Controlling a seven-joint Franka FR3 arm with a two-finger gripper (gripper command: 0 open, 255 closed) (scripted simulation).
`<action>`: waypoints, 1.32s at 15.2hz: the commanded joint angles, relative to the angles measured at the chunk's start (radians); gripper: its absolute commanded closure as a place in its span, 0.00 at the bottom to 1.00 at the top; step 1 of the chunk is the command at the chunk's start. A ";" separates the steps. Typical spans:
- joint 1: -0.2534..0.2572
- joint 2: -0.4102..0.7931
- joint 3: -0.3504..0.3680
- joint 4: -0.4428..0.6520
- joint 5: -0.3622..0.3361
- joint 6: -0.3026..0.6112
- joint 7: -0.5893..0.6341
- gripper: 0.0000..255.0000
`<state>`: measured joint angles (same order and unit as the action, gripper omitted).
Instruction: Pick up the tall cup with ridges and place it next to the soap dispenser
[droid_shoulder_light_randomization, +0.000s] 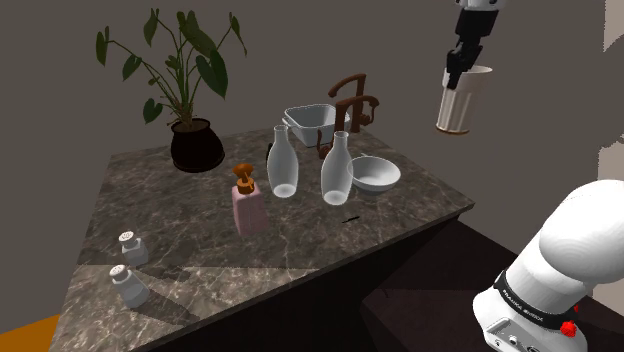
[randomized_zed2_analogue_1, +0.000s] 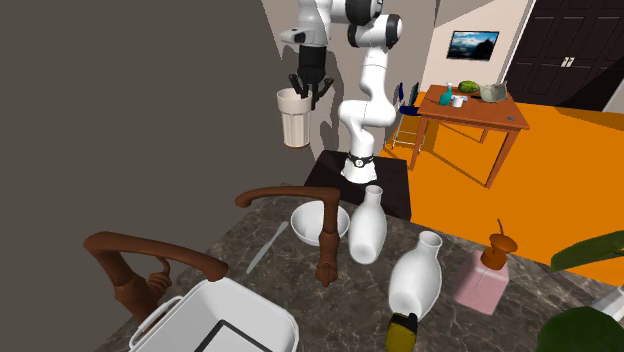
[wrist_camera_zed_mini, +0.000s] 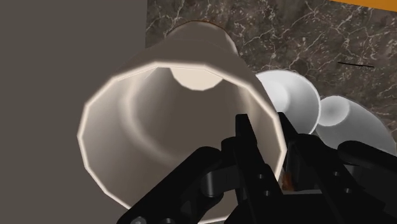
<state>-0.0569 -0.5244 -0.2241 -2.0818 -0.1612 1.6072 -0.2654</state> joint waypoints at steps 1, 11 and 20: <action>0.001 0.007 0.001 0.033 0.002 -0.025 -0.003 1.00; 0.056 0.092 0.119 0.124 0.062 -0.049 0.152 1.00; 0.124 0.255 0.253 0.275 0.109 -0.049 0.345 1.00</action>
<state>0.0591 -0.2903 0.0142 -1.8242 -0.0560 1.5546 0.0560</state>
